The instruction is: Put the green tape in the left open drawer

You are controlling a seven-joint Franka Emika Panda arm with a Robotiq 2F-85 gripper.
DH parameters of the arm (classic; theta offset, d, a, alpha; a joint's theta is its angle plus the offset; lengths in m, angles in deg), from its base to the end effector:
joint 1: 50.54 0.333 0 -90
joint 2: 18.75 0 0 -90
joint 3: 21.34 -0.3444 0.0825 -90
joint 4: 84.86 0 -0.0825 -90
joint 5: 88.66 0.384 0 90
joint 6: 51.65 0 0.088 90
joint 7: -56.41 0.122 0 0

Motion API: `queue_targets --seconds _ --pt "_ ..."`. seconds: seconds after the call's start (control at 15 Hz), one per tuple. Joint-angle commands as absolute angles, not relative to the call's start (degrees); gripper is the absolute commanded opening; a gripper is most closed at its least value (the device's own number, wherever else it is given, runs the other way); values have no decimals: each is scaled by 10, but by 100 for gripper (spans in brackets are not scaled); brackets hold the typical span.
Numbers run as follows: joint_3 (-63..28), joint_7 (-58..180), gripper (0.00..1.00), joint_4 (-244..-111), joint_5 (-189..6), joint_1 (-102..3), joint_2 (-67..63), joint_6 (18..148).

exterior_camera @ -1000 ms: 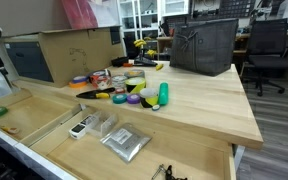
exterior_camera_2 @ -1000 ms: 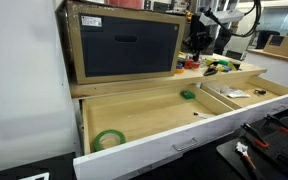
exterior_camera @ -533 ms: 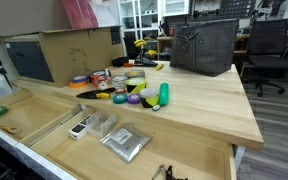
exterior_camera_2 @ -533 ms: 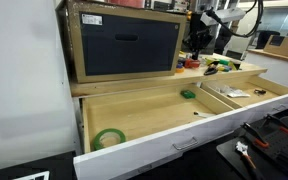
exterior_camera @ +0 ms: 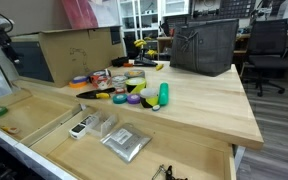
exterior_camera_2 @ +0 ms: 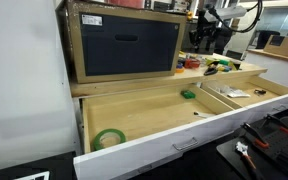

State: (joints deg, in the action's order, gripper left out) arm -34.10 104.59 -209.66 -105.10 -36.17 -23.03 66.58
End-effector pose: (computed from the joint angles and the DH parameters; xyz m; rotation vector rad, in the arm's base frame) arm 0.4652 0.2190 0.4349 2.8803 -0.3275 0.1878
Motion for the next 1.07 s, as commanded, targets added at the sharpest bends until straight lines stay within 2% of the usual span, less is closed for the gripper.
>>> queue_targets --seconds 0.0,0.07,0.2,1.0 --pt "-317 1013 86 -2119 -1032 -400 -261 665" --pt "-310 1005 95 -2121 -1032 -410 -265 664" --pt "-298 978 100 -2121 -1027 -425 -271 662" --pt "-260 664 100 -2085 -979 -458 -313 661"
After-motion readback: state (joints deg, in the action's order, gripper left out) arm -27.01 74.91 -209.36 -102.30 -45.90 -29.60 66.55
